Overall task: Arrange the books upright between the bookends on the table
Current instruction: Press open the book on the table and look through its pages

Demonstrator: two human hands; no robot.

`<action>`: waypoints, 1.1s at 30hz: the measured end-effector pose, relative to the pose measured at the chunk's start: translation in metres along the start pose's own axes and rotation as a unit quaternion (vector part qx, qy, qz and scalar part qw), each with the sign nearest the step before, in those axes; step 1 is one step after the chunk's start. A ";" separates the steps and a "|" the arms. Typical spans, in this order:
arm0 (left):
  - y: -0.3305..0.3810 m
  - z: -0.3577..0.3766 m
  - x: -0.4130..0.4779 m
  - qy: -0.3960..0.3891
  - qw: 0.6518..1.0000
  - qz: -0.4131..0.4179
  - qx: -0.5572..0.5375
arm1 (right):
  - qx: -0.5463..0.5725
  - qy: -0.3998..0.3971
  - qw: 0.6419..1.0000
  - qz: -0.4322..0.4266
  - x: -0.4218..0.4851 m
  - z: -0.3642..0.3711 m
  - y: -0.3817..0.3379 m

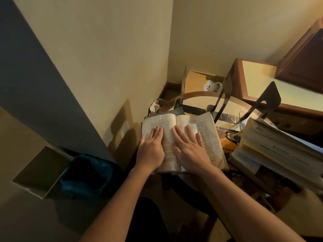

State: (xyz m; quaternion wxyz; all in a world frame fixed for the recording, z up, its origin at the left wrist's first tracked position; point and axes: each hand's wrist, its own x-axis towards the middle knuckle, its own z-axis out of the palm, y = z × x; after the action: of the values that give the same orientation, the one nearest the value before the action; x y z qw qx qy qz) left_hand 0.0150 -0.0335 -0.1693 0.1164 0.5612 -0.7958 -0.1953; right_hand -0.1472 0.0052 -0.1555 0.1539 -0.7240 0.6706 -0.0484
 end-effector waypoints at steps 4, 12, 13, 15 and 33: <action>-0.003 -0.013 0.025 -0.045 0.998 -0.015 0.032 | -0.006 -0.006 1.000 0.009 -0.001 -0.003 -0.004; -0.006 0.004 -0.044 -0.046 0.999 0.021 0.006 | -0.015 -0.007 1.000 0.005 -0.001 -0.001 -0.003; -0.006 0.006 -0.054 -0.045 0.999 0.024 0.000 | -0.013 -0.005 1.000 0.005 -0.001 -0.001 -0.002; -0.007 0.011 -0.063 -0.036 0.999 0.026 -0.013 | -0.012 -0.003 1.000 0.007 -0.001 0.000 -0.002; 0.011 0.016 -0.026 0.043 0.995 -0.053 -0.071 | -0.022 0.005 1.000 0.017 -0.001 0.001 -0.005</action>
State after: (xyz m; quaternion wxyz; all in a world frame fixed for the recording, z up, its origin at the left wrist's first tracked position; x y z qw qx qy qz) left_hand 0.0085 -0.0031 -0.1778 0.1795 0.6008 -0.7434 -0.2326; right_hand -0.1420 0.0062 -0.1548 0.1355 -0.7156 0.6843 -0.0350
